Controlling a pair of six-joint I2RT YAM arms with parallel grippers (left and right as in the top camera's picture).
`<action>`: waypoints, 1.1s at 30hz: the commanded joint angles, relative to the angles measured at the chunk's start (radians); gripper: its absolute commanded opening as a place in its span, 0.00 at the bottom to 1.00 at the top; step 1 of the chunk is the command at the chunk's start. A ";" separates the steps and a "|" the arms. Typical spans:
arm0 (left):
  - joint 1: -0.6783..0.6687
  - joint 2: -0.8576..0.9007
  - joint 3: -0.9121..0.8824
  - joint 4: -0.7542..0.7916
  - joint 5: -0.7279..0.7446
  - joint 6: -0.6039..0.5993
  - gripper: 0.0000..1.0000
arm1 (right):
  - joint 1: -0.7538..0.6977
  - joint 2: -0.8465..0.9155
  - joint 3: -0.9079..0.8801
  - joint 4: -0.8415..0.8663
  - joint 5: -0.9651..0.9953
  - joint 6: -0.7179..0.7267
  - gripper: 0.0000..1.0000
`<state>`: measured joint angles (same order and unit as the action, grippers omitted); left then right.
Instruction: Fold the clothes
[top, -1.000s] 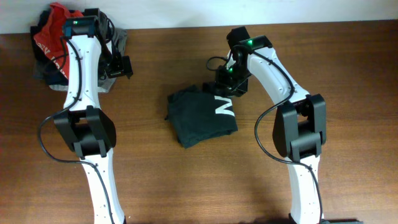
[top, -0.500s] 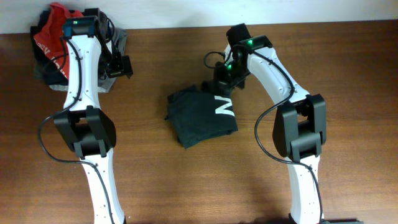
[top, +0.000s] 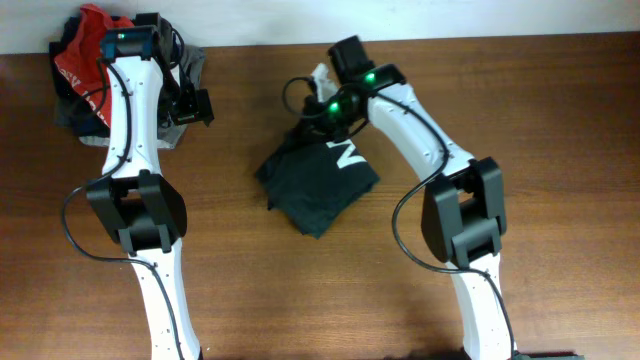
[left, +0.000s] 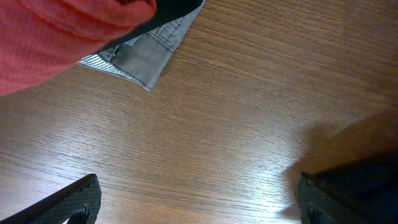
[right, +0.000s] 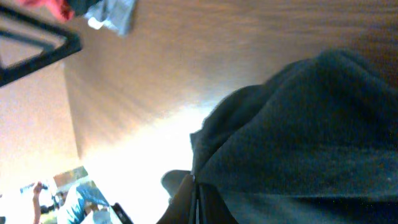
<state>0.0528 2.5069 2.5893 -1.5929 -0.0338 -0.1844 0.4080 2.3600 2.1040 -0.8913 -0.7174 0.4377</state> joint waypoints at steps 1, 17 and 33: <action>0.002 -0.033 0.014 0.002 0.003 -0.013 0.99 | 0.030 0.003 0.021 0.017 -0.051 -0.011 0.04; 0.002 -0.033 0.013 -0.008 0.005 -0.013 0.99 | 0.031 -0.018 0.065 -0.130 0.065 -0.051 0.22; -0.032 -0.033 0.013 -0.043 0.249 0.225 0.99 | -0.156 -0.072 0.376 -0.790 0.573 -0.116 0.98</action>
<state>0.0372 2.5069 2.5893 -1.6348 0.1707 -0.0341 0.2966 2.3207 2.4630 -1.6344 -0.1898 0.3321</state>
